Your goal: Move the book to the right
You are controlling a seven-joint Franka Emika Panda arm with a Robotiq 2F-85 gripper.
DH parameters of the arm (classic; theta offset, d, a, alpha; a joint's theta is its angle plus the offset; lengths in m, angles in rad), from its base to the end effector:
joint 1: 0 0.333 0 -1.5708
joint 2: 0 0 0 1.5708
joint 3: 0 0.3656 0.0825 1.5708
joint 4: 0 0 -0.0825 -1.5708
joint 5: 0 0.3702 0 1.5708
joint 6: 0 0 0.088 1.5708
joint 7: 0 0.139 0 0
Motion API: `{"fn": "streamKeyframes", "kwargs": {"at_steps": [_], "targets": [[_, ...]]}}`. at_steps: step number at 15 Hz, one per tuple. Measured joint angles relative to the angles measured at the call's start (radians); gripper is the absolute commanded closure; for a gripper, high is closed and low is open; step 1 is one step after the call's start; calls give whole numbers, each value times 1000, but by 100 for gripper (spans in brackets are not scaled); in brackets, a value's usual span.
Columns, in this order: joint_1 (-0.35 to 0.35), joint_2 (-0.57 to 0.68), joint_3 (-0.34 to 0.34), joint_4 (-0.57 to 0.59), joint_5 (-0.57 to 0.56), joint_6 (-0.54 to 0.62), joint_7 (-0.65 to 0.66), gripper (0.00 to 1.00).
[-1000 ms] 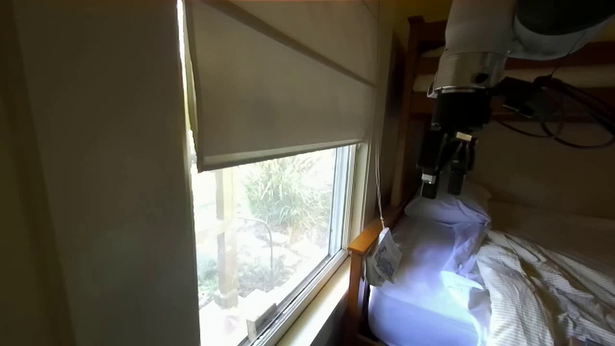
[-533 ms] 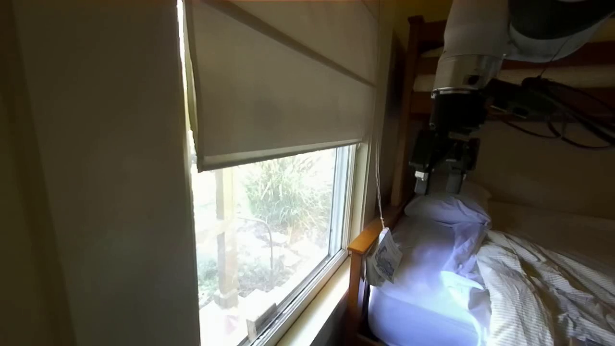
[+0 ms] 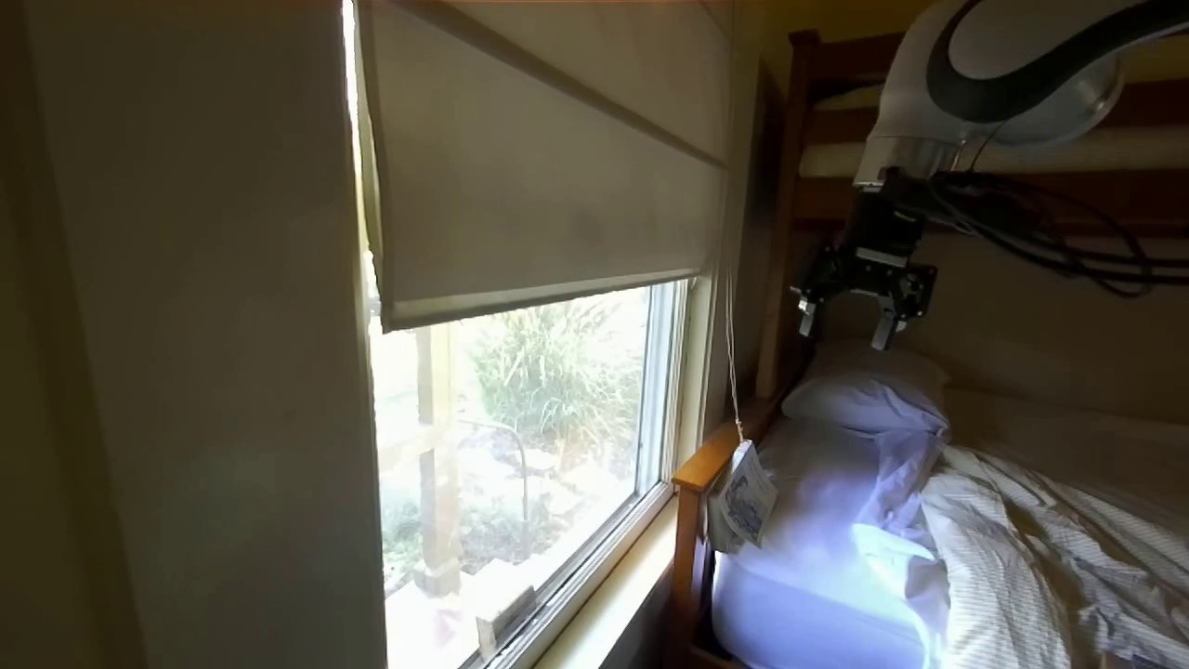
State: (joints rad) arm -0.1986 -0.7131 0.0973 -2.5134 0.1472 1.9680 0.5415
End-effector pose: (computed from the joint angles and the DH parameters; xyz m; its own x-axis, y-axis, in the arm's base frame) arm 0.3141 -0.0124 0.5362 0.7517 -0.6520 0.0993 -0.6360 -0.7565 -0.1526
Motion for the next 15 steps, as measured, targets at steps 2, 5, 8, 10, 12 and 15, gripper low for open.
{"fn": "streamKeyframes", "kwargs": {"at_steps": [2, 5, 8, 10, 12, 15], "targets": [[-61, 14, -33, 3, -15, 33, 25, 0], [-128, 31, -72, 5, -33, 66, 53, 0], [-113, 32, -72, 5, -33, 66, 52, 0], [-117, 37, -71, 5, -35, 73, 89, 0], [-146, 73, -74, 5, -35, 116, 163, 0], [-188, 199, -89, 17, -39, 251, 261, 0]]}}
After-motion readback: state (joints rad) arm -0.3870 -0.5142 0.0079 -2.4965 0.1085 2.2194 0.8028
